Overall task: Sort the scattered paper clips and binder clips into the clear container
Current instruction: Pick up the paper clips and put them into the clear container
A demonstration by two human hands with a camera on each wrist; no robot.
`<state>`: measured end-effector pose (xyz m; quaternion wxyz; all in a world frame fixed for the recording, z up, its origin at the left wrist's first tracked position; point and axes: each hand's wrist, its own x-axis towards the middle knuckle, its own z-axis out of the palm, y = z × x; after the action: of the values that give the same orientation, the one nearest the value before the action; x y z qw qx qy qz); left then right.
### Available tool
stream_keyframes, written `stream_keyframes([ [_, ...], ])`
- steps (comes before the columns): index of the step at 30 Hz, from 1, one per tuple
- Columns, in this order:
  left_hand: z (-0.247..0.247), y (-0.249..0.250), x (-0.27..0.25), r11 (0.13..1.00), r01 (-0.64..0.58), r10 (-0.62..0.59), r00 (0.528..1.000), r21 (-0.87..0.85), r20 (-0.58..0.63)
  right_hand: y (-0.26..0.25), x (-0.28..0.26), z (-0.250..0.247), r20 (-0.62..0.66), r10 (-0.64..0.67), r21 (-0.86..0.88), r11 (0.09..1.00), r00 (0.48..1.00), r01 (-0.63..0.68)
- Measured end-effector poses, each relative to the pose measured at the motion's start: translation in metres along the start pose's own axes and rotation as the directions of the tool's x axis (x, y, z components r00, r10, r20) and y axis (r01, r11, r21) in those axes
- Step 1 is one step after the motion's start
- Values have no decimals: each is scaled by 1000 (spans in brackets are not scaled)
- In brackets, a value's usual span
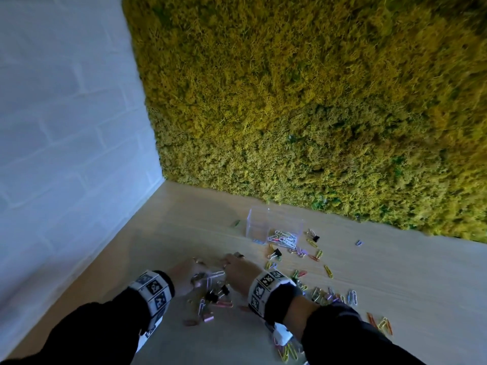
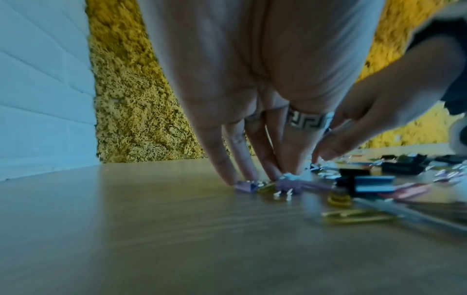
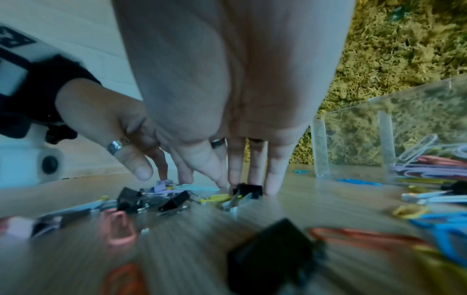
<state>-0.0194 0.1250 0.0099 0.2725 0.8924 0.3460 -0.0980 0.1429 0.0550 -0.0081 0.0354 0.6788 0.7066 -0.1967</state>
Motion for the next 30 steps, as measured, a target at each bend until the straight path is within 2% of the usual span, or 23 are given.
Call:
stream_keyframes([
  [1,1,0,-2,1000,-6,6,1000,-14,-7,4,-1,2,26,17,54,998,1000,-18],
  [3,3,0,-4,999,-19,19,1000,-48,-3,5,-8,-2,57,28,57,998,998,-31],
  [7,3,8,5,997,-57,60,996,-53,71,10,-9,-1,-74,-66,48,996,995,70],
  [10,4,12,11,991,-130,132,990,-43,49,12,-14,2,-59,-57,142,988,997,65],
  [14,4,12,15,993,-118,119,991,-14,65,19,-25,-6,-45,-63,137,988,997,69],
  [18,5,17,13,984,-148,144,988,99,49,24,-28,-12,-21,-28,98,995,999,30],
  [23,9,27,10,928,-179,166,984,327,65,20,-22,-9,37,11,-129,992,999,-6],
  [27,5,38,7,853,-155,125,988,499,92,20,-19,-10,21,37,-153,988,999,-33],
  [30,4,41,8,871,-113,86,993,478,79,26,-17,-8,-51,86,-64,994,995,-89],
])
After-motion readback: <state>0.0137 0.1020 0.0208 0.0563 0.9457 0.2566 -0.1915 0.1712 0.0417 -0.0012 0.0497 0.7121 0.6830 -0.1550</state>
